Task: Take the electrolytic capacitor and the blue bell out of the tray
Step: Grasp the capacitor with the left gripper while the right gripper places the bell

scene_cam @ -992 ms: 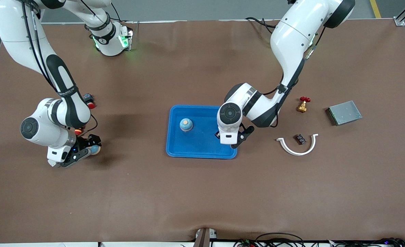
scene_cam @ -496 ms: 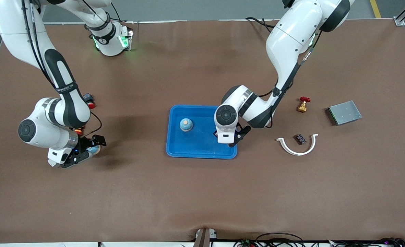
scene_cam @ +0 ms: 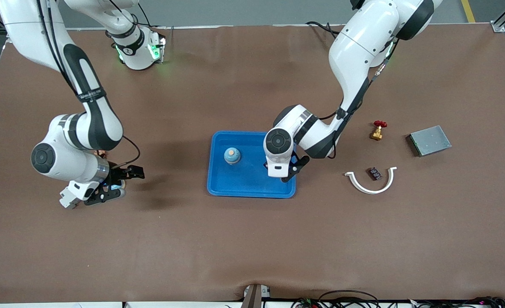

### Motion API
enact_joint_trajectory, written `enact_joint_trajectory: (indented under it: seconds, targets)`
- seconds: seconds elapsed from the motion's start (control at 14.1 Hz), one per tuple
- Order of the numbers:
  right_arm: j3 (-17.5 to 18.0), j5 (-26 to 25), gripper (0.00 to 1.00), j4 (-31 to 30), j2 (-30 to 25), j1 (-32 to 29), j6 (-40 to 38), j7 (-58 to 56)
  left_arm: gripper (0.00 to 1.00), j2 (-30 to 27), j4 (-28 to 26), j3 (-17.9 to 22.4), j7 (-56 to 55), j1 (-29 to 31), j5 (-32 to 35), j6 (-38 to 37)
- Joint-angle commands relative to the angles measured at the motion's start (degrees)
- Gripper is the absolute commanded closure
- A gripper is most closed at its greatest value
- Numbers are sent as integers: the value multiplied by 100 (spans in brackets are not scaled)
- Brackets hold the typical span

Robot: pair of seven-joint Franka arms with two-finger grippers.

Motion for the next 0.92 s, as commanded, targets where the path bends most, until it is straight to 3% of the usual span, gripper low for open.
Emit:
enact_joint_trajectory:
  seconds: [0.0,0.35,0.85]
  targets:
    - [-25,76,0,-120,-241,218,-74,622,100,-150,21,78,196,-4,7,-33]
    - [-34,68,0,-164,-356,719,-65,1738,100,-282,600,139,802,434,-11,-823]
    - [-51,-72,0,-94,-409,1914,49,3961,100,-449,645,183,2541,1524,76,-912]
